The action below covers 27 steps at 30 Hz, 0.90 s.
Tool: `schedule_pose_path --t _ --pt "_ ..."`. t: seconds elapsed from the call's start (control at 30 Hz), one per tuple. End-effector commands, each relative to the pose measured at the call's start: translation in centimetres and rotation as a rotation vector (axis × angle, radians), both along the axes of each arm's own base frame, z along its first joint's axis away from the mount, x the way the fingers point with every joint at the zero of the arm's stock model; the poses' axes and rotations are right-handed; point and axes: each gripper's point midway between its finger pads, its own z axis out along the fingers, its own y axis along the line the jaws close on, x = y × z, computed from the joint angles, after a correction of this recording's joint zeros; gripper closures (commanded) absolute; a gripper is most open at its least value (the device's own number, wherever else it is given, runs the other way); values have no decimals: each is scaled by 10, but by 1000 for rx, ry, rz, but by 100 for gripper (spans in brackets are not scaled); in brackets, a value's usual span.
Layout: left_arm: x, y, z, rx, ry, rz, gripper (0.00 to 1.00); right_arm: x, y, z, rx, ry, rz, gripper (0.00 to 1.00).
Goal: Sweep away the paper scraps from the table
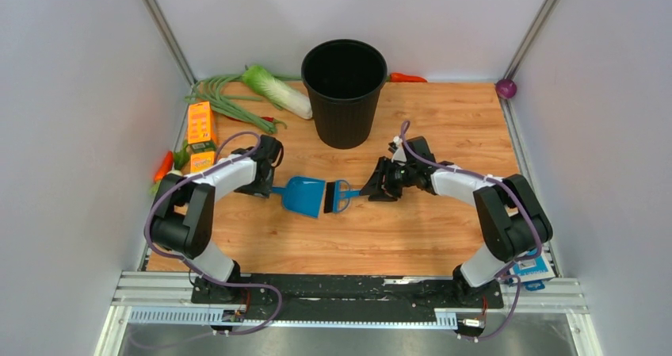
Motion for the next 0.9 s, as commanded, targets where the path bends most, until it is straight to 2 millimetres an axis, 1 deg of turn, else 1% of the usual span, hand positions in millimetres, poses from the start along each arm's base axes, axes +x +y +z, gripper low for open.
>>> schedule_pose_path --t 0.0,0.03,0.1,0.23,0.37,0.4,0.43,0.47,0.5,0.53,0.57,0.6,0.63,0.67,0.7,0.73,0.77,0.8,0.87 --pt "-9 0 -8 -9 29 1 40 2 -8 -11 -53 -9 -20 47" --pt "-8 0 -8 -10 28 -1 37 2 -8 -11 -57 -9 -23 43" --pt "-9 0 -7 -13 27 -4 29 2 -10 -13 -73 -4 -26 33" --pt "-6 -2 -2 -21 10 -16 27 3 -17 -13 -100 1 -41 15" --pt "0 -5 13 -17 -11 -63 26 4 -27 -15 -172 10 -55 1" --pt "-1 -4 17 -2 0 -90 26 5 -32 -16 -208 11 -64 0" --pt "3 -5 26 6 -7 -113 25 5 -37 -17 -244 17 -67 0" --pt "1 -3 29 33 16 -154 25 3 -42 -18 -278 30 -71 0" --pt "8 -4 40 41 1 -177 25 5 -47 -16 -312 18 -76 0" --pt "5 -1 43 69 28 -216 25 6 -51 -13 -341 10 -80 0" --pt "10 -3 53 72 10 -231 25 8 -55 -8 -361 -1 -83 0" --pt "8 -1 57 94 25 -266 25 10 -58 -3 -385 -10 -83 0" --pt "14 -1 70 101 -6 -279 25 13 -63 2 -411 -23 -90 0" --pt "13 1 77 127 -7 -324 25 17 -64 11 -423 -49 -90 0" --pt "17 1 92 139 -46 -343 25 24 -66 22 -440 -79 -94 0" --pt "17 3 99 156 -58 -367 25 27 -69 30 -460 -95 -100 0" --pt "17 6 112 176 -90 -387 25 32 -72 38 -476 -118 -109 0" --pt "16 8 118 190 -102 -398 25 36 -75 46 -489 -137 -120 0" --pt "12 14 145 218 -177 -415 25 44 -77 63 -500 -173 -142 0"
